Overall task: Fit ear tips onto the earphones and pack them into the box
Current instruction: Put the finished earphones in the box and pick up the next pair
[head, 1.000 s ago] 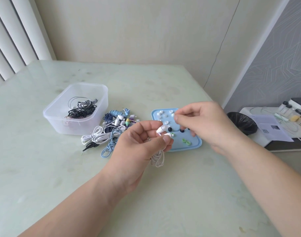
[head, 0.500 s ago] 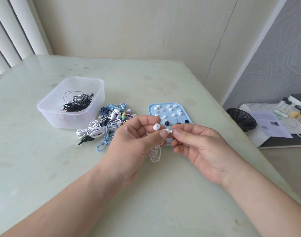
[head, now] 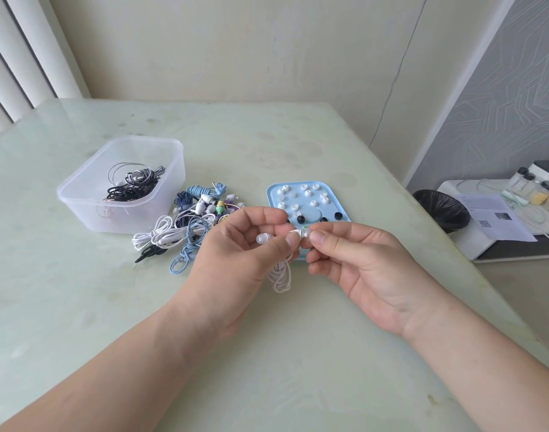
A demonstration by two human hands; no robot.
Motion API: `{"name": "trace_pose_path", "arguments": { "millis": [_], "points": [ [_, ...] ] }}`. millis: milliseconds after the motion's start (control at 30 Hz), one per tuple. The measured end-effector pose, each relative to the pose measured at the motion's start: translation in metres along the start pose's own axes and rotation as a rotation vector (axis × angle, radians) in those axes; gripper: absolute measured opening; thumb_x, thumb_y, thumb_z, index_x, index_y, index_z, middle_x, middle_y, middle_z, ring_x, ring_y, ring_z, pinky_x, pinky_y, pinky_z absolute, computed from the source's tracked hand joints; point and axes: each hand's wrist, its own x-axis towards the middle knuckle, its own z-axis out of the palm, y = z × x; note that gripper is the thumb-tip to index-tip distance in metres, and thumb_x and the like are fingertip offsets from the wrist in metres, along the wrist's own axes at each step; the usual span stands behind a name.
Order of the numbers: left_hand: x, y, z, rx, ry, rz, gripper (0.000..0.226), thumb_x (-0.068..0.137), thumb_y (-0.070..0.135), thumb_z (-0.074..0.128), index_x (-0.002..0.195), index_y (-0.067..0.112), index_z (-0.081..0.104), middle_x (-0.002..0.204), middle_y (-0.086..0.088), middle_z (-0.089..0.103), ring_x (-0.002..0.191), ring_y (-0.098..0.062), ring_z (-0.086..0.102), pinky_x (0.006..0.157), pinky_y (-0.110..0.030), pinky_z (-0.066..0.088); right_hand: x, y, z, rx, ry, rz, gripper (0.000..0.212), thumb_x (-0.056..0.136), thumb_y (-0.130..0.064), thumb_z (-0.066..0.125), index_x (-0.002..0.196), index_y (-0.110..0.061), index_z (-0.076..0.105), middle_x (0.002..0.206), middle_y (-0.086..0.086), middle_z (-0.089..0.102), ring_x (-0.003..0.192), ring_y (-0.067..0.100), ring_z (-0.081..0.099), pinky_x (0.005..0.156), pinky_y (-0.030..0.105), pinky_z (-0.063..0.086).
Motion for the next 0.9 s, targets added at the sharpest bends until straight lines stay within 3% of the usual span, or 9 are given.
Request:
{"name": "trace_pose_path", "arguments": {
  "millis": [167,400,533,767,900],
  "points": [
    [0.0,-0.003,-0.001,0.053,0.015,0.006,0.029,0.078,0.011,0.082,0.106,0.014,0.075,0.092,-0.006,0.074,0.088,-0.024,0.07,0.098,-0.049,0.053,-0.001,0.0,-0.001,-0.022,0.002,-0.035,0.022,0.077,-0.004,0.074,0.098,0.003,0.075,0.084,0.014,0.075,0.069,0.018,0.066,0.066,0.026,0.058],
    [0.0,-0.004,-0.001,0.028,0.039,0.024,0.021,0.087,0.002,0.078,0.107,0.008,0.071,0.087,-0.005,0.072,0.085,-0.023,0.07,0.089,-0.04,0.054,-0.002,0.006,0.005,-0.049,0.059,-0.11,0.031,0.071,-0.005,0.078,0.1,0.006,0.076,0.09,0.018,0.076,0.075,0.021,0.069,0.07,0.029,0.058],
    [0.0,-0.005,0.0,0.013,0.049,0.033,0.025,0.079,0.012,0.081,0.103,0.013,0.073,0.091,-0.008,0.073,0.088,-0.027,0.069,0.095,-0.046,0.053,-0.003,0.011,0.008,-0.046,0.09,-0.14,0.019,0.077,0.0,0.077,0.096,0.001,0.078,0.092,0.018,0.078,0.078,0.022,0.069,0.071,0.029,0.057],
    [-0.001,-0.006,0.001,0.018,0.043,0.029,0.027,0.076,0.013,0.081,0.102,0.012,0.072,0.086,-0.006,0.072,0.084,-0.026,0.067,0.087,-0.041,0.054,-0.002,0.009,0.005,-0.1,0.109,-0.146,0.007,0.083,-0.005,0.075,0.089,-0.005,0.08,0.081,0.011,0.075,0.074,0.021,0.067,0.071,0.032,0.056],
    [-0.001,-0.004,0.001,-0.012,0.024,0.013,0.028,0.077,0.01,0.08,0.103,0.009,0.071,0.087,-0.008,0.072,0.081,-0.027,0.068,0.09,-0.044,0.055,0.0,0.009,0.002,-0.092,0.089,-0.151,0.011,0.084,-0.004,0.074,0.094,-0.001,0.076,0.08,0.015,0.071,0.073,0.023,0.065,0.067,0.031,0.056]
  ]
}}
